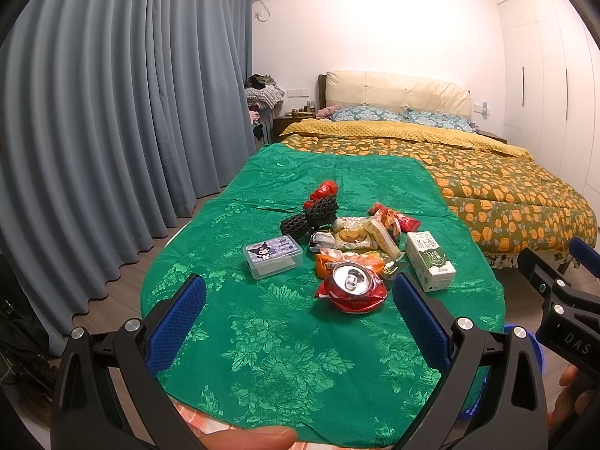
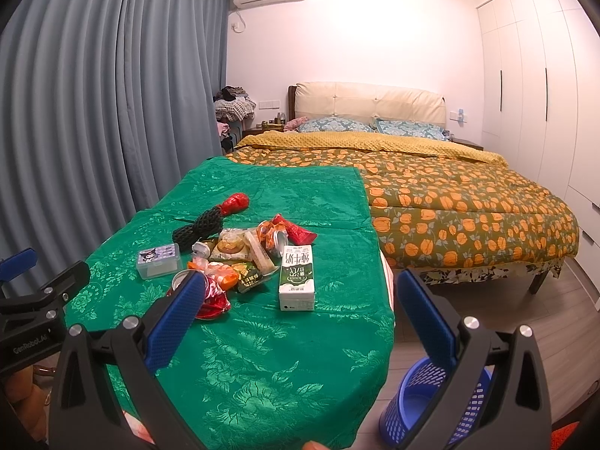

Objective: Collect trash

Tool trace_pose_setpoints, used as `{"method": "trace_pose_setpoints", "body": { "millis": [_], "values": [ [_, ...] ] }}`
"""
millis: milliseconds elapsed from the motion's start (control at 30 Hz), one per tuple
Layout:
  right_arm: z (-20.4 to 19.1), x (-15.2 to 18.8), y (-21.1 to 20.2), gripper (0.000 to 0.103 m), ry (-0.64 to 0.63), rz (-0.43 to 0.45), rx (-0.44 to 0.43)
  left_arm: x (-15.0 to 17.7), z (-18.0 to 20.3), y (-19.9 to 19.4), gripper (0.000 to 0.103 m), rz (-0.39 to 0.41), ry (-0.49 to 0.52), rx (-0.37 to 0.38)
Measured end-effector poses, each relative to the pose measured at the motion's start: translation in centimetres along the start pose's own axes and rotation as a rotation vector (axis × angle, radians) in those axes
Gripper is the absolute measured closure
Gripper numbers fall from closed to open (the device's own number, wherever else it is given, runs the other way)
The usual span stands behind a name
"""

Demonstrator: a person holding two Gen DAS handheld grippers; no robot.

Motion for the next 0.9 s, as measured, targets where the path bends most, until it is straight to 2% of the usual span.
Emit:
{"method": "trace_pose_setpoints", "body": {
  "millis": [600,900],
  "values": [
    [-0.1,0.0,0.3,0.004,0.001,-0.013,0.007,0.9,1.0,0.4,0.005,-0.021,0.023,-0.017],
    [0.0,0.0,0.3,0.004,0.006,-0.017,0.011,0.9,1.9,0.7,0.005,-0.033,0.041,0.021]
  ]
}}
Point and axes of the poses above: each gripper's, at about its wrist camera, not at the fingertips, and y roughly the way its jaws point, z to its right, x to its underside, the point moved 10 cm from there along y, roughly the way its jaws point, and after that the axes turned 11 degrees about y, right-handed, at the moved point
